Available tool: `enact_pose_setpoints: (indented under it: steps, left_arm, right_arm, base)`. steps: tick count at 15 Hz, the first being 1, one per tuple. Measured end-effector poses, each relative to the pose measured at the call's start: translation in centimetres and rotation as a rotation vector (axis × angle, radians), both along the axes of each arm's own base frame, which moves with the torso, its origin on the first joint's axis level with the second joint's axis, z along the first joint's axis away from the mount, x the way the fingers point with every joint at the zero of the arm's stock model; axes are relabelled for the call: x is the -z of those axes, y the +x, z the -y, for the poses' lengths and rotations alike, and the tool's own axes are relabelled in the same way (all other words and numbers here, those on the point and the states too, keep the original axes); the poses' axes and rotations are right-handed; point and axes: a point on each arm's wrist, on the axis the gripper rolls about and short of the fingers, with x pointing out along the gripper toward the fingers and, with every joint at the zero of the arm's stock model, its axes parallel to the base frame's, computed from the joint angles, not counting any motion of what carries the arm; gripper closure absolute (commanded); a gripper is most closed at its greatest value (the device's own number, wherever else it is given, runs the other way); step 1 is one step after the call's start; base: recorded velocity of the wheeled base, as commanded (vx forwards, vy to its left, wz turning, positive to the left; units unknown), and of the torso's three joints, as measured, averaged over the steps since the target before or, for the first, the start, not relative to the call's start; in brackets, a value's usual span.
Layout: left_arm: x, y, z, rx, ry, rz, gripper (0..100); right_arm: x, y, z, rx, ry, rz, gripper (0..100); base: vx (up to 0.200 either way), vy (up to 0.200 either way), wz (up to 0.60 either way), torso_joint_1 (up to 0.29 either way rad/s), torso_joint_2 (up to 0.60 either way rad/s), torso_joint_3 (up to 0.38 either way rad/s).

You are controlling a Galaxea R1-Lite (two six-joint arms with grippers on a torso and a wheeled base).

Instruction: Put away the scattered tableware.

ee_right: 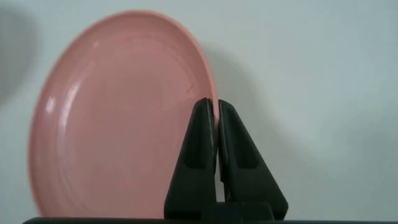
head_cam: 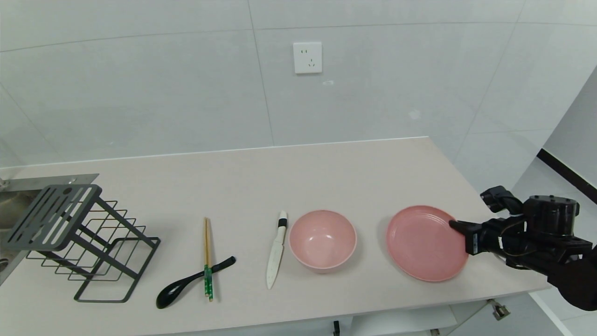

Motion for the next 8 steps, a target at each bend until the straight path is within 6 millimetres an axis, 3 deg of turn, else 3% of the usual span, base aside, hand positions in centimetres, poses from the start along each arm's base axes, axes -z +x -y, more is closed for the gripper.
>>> enact_pose_setpoints:
  steps: [3,8]
  left_arm:
    - [-1.2,-0.2,0.2,0.135,-0.021,0.043,0]
    - [-5.8,-1.1,0.3,0.312,-0.009,-0.006,0]
  right_arm:
    - [-2.5,-0.9,0.0,-0.001,0.002,0.082,100]
    - [-5.4,-2.7,-1.2,-0.044,0.008,0.194,100]
  base:
    - [0.000,0.000,0.00,0.000,0.00,0.000]
    - [0.000,0.000,0.00,0.000,0.00,0.000]
